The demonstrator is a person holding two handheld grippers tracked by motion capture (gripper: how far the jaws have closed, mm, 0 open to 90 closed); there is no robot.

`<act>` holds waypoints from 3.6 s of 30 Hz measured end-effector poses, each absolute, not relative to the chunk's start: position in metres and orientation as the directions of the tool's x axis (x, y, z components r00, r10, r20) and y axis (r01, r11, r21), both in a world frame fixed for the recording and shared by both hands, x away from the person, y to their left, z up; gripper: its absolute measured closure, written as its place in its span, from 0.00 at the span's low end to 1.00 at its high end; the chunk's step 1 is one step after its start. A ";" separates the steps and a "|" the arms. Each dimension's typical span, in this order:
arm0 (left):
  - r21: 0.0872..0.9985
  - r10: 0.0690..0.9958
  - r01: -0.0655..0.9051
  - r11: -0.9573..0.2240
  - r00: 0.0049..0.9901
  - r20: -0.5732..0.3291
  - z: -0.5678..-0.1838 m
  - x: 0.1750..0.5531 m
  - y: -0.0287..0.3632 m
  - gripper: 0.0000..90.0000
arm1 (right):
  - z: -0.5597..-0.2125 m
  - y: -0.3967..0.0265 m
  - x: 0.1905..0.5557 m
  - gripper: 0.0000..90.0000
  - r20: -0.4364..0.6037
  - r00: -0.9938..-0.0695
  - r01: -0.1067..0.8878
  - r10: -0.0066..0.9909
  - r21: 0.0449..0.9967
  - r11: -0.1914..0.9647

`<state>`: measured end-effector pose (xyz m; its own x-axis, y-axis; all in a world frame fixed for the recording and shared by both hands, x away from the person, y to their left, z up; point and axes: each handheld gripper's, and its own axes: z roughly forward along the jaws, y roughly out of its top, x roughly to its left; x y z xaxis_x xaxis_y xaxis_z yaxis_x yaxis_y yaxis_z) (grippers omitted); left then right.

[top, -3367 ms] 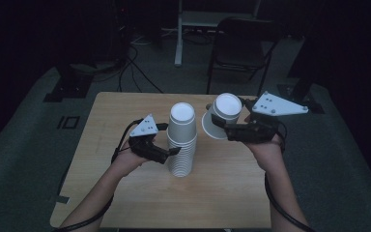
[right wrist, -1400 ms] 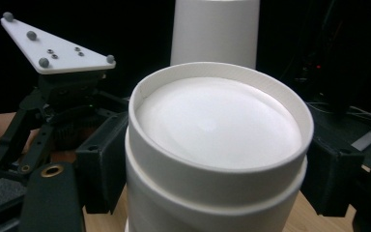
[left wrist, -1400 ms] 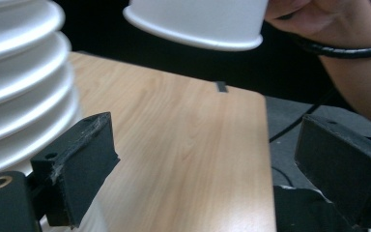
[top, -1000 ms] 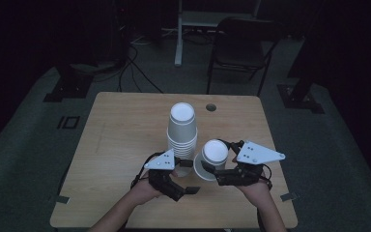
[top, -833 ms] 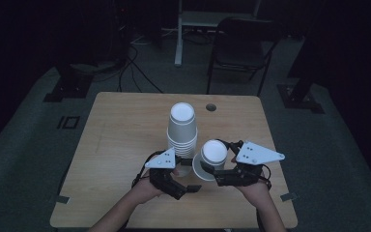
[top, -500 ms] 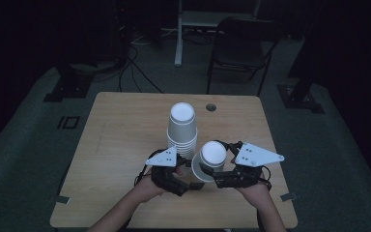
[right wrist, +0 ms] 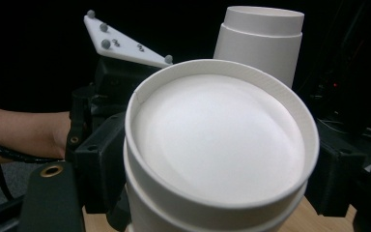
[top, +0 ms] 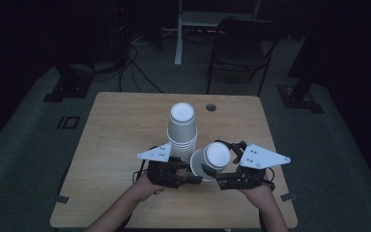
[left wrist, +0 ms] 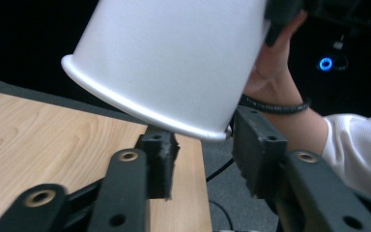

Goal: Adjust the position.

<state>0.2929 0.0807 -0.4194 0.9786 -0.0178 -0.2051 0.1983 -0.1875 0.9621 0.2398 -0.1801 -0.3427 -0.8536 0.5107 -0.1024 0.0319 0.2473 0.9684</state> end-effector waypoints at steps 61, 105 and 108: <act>0.793 0.023 -0.050 -0.607 0.996 0.081 -0.435 0.272 0.084 0.98 | -0.362 -0.196 0.247 0.21 0.021 -0.883 0.190 0.469 0.930 0.315; 0.713 0.014 -0.101 -0.693 0.988 0.153 -0.430 0.268 0.085 0.97 | -0.448 -0.164 0.269 0.23 0.042 -0.920 0.325 0.389 0.634 0.701; 0.727 0.046 -0.083 -0.682 0.987 0.155 -0.431 0.269 0.088 0.94 | -0.447 -0.169 0.269 0.23 0.064 -0.917 0.333 0.393 0.663 0.670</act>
